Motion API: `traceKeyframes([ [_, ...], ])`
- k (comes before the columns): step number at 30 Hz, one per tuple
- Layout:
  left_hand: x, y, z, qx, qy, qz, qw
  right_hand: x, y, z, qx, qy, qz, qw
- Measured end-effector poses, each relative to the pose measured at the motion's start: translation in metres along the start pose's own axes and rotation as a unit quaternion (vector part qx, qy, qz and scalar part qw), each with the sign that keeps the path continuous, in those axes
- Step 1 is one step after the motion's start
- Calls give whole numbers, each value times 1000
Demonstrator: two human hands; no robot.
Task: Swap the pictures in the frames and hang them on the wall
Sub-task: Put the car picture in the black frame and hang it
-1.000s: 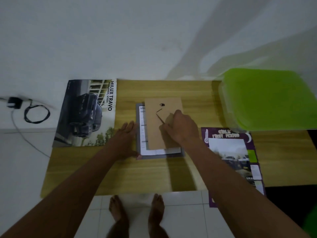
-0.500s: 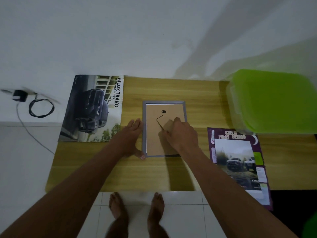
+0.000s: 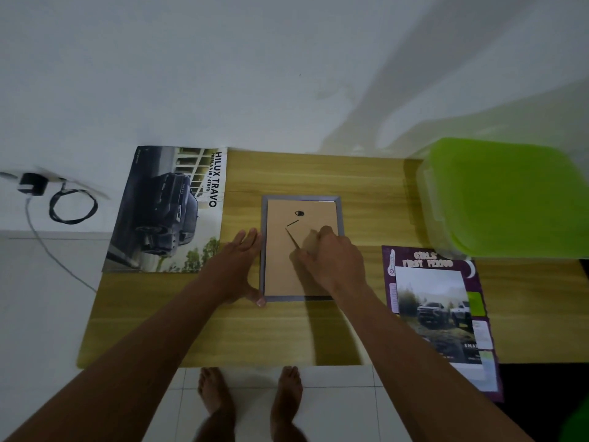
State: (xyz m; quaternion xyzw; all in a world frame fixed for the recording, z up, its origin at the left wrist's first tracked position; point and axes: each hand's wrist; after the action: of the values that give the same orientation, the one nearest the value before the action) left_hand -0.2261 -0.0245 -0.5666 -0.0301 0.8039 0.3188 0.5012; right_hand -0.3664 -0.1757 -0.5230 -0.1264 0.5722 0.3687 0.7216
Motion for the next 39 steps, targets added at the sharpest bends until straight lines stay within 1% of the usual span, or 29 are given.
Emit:
traceKeyframes([
  [5,0,0,1,4,3,1,1000,3,-2,-1,8,-30,14,999],
  [10,-1,1,-2,3,-3,-1,1000,5,-2,-5,-10,13,13,1000],
  [19,-2,0,-3,-3,-8,7,1000,26,-8,-10,-50,78,-29,995],
  [21,-2,1,-2,-5,-6,7,1000,31,-9,-13,-68,86,-42,993],
  [23,-1,1,-2,-5,-6,7,1000,33,-9,-17,-113,95,-45,988],
  [25,-1,1,-3,-4,-9,6,1000,33,-8,-21,-163,115,-32,979],
  [30,0,0,-1,-9,-4,5,1000,32,-9,-18,-171,217,21,961],
  [33,1,0,-1,-6,-6,6,1000,25,-18,-20,-210,212,47,953],
  [35,0,0,-1,-7,2,6,1000,20,-21,-27,-237,198,47,950],
  [39,-2,0,-10,-17,34,-7,999,19,-20,-37,-246,158,39,955],
])
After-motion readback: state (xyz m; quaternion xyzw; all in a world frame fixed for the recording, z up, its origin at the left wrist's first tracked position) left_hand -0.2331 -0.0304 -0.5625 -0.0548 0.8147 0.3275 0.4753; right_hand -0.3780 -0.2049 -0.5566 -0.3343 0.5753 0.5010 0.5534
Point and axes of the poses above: each hand's wrist, its own y-axis away from the middle knuckle, its own x-axis out of the palm, z = x × y, and after that the axes turned 1 degree about -z, right-handed
